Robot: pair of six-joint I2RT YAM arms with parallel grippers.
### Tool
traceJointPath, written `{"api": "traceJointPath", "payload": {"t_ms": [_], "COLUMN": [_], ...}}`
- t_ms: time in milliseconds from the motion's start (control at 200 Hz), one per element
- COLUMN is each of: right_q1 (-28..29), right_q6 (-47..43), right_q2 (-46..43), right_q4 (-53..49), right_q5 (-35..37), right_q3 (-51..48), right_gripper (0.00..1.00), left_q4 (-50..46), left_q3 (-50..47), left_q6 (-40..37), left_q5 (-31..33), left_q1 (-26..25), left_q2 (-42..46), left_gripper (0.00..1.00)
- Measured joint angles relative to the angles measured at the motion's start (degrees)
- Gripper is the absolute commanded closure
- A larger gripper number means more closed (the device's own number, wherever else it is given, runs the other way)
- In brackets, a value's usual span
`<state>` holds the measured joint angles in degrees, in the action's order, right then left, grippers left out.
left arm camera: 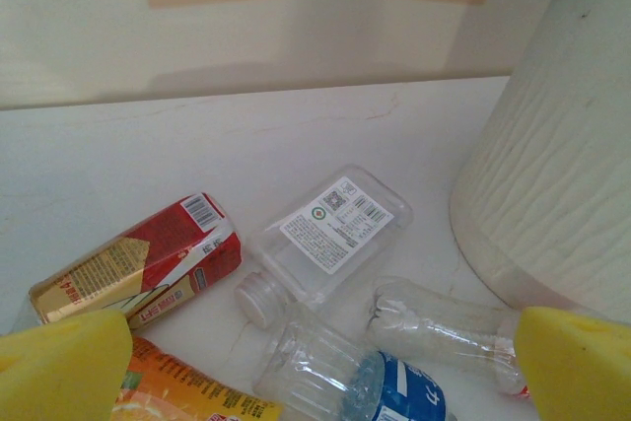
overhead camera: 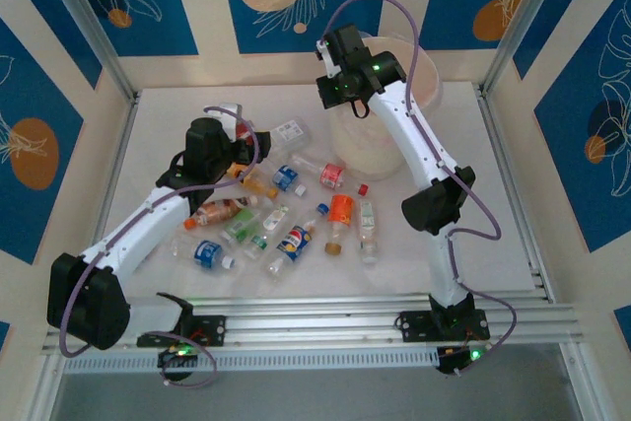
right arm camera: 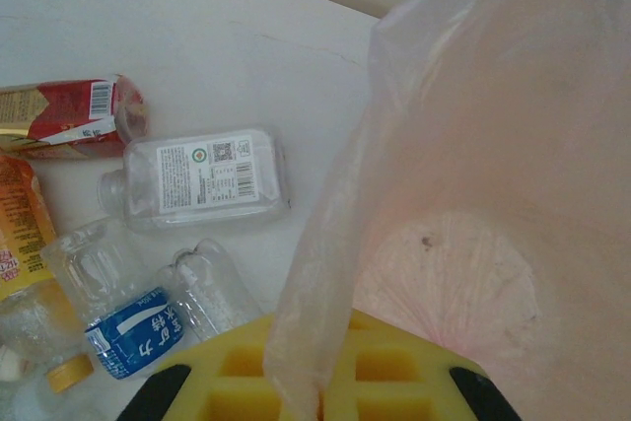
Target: Put the plastic bottles in the bin
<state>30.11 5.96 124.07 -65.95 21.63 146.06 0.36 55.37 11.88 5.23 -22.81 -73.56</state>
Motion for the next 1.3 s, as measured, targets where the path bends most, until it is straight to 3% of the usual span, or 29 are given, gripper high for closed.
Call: {"api": "traceJointPath", "payload": {"t_ms": [150,535,905,1145,1300], "right_q1": [0.04,0.15,2.78,6.27,9.92], "right_q6": [0.39,0.92,0.66,1.64,5.75], "right_q2": [-0.42,-0.44,-6.01,-14.56,-20.96], "right_q4": [0.35,0.07,-1.07,-2.05,-3.02], "right_q5": [0.07,1.46,5.20,10.67,14.95], "right_q3": [-0.66,-0.22,3.76,-1.22,-11.67], "right_gripper": [0.85,0.00,0.01,0.01,0.05], "left_q4": [-0.04,-1.31,-2.58,-3.58,-4.79], "left_q3": [0.00,0.00,-0.31,-1.51,-2.21], "left_q6": [0.02,0.02,0.02,0.04,0.26], "left_q5": [0.81,2.47,4.24,5.60,6.60], "left_q1": [0.02,0.02,0.02,0.02,0.02], "left_q2": [0.00,0.13,4.92,7.78,9.79], "left_gripper": [0.00,0.01,0.01,0.00,0.01]}}
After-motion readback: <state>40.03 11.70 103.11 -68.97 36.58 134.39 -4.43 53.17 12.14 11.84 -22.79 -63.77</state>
